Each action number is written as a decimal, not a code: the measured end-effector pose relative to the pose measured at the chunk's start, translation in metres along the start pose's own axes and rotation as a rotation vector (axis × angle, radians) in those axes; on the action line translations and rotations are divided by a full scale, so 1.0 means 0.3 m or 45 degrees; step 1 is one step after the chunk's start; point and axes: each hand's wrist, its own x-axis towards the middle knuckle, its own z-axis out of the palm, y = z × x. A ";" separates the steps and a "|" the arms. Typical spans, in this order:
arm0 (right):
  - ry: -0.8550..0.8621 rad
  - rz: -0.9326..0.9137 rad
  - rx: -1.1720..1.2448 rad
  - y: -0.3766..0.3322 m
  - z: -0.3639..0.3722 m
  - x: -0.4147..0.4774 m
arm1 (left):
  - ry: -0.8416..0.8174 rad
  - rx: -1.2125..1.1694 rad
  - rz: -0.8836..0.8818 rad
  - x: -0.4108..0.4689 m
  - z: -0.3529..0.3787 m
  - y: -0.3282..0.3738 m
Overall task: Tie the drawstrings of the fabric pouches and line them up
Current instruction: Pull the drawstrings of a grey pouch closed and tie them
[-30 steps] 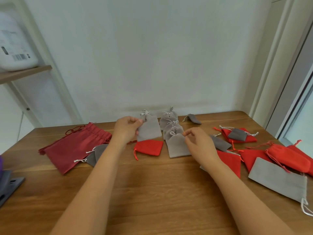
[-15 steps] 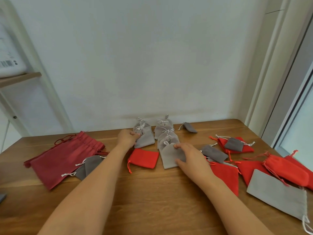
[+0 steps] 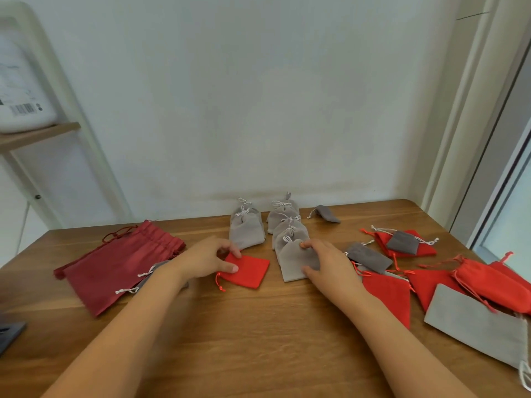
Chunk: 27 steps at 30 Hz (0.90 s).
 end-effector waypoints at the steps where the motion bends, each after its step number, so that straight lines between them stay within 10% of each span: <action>1: -0.007 0.005 0.000 0.001 -0.001 -0.001 | 0.006 0.004 0.005 -0.012 -0.005 -0.004; 15: -0.029 0.035 0.036 0.006 -0.007 -0.007 | -0.200 0.263 -0.322 -0.114 -0.128 -0.030; 23: 0.054 0.131 0.278 -0.025 -0.102 -0.006 | 0.619 -0.088 -0.113 -0.129 -0.064 0.165; 27: 0.096 0.198 0.344 -0.012 -0.217 -0.006 | 0.630 -0.174 0.217 -0.148 -0.003 0.346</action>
